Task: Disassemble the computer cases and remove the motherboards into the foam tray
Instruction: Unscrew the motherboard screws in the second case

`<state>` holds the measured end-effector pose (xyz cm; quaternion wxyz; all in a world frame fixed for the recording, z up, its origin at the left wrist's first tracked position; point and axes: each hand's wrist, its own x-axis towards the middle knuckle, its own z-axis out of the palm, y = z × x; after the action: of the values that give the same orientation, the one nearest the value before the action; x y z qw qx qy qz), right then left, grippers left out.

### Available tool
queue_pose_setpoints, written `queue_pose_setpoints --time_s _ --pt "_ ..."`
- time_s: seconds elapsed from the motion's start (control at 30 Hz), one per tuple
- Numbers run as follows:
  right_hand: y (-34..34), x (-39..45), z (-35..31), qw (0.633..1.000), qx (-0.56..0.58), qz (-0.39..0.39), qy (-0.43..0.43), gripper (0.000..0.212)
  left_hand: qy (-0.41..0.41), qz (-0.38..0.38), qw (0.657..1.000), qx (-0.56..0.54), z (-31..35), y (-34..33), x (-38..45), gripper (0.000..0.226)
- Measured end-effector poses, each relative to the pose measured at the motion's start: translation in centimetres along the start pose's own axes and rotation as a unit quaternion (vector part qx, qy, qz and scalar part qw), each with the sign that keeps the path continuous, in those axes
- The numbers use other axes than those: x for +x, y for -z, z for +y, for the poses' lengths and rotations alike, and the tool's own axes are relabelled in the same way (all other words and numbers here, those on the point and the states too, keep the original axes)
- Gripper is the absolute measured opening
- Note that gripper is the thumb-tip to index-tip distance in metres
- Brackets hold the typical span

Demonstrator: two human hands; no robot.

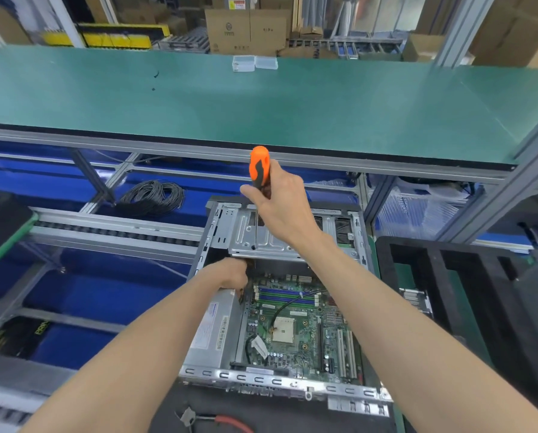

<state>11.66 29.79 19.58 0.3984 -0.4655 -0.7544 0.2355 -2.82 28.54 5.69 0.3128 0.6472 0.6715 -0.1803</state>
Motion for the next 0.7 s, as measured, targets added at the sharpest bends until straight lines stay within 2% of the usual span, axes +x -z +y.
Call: queue_pose_setpoints --time_s 0.07,0.13,0.2,0.37,0.7 --pt "0.3 -0.2 -0.3 1.0 0.007 0.0 -0.005 0.026 0.004 0.012 1.0 -0.01 -0.2 0.2 -0.6 0.005" --pt "0.7 -0.4 -0.8 1.0 0.01 -0.002 -0.01 0.025 0.007 0.033 0.999 -0.026 -0.4 0.0 -0.5 0.019" --pt "1.2 -0.6 -1.2 1.0 0.015 0.006 -0.011 0.024 0.013 0.05 0.998 -0.036 -0.2 -0.1 -0.9 0.023" --pt "2.6 -1.4 -2.8 0.994 0.063 0.08 0.047 0.024 0.012 0.057 0.996 -0.06 -0.3 -0.3 -1.2 0.026" --pt "4.6 -2.8 -4.5 0.977 0.128 0.123 0.121 0.027 -0.043 -0.01 0.986 -0.16 -0.1 0.2 -1.8 0.031"
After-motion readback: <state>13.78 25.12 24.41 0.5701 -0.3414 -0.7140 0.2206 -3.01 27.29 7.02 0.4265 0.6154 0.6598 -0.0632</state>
